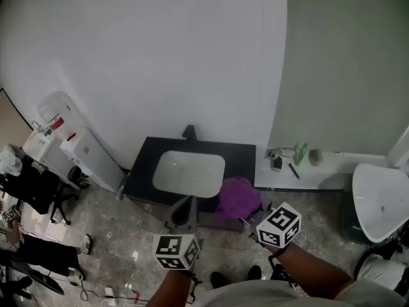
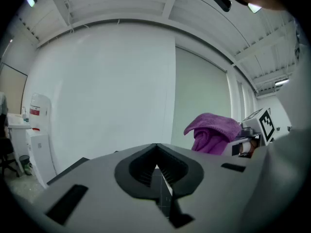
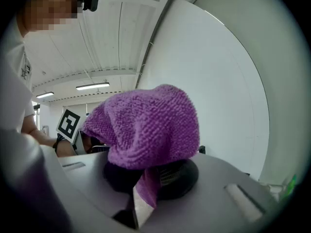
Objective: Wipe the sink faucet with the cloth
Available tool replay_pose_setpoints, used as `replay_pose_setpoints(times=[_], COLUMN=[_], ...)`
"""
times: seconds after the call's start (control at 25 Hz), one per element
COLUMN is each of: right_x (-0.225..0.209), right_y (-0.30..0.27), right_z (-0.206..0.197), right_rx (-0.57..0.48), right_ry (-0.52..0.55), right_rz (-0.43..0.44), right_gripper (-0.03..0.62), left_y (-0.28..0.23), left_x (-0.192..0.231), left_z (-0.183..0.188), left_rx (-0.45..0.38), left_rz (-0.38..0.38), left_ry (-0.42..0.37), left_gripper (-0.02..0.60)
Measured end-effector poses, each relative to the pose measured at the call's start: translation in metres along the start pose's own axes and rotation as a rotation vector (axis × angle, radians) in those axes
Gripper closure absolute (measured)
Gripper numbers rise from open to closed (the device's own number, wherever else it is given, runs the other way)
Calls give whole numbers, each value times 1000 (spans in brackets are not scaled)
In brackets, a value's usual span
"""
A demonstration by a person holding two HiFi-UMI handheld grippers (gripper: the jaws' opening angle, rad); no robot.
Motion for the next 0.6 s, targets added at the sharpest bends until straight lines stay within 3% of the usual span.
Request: replay_pose_setpoints(times=[0.6], right_x=[-5], right_y=[-10], right_z=[-24], right_rx=[46], right_ry=[-37], right_rz=[-29], right_gripper=[546], left_y=[-8], left_x=[18], left_z=[-26], left_rx=[49], left_rz=[-3], left_ry=[39], left_gripper=[578])
Point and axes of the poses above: the fingertips, and each gripper's own axes: y backward along the fingers, x to its left, z out of its top, the point moved 10 cm from there along y, backward along the fingers, and after that the axes turned 1 degree about y, right-handed, at the moved point
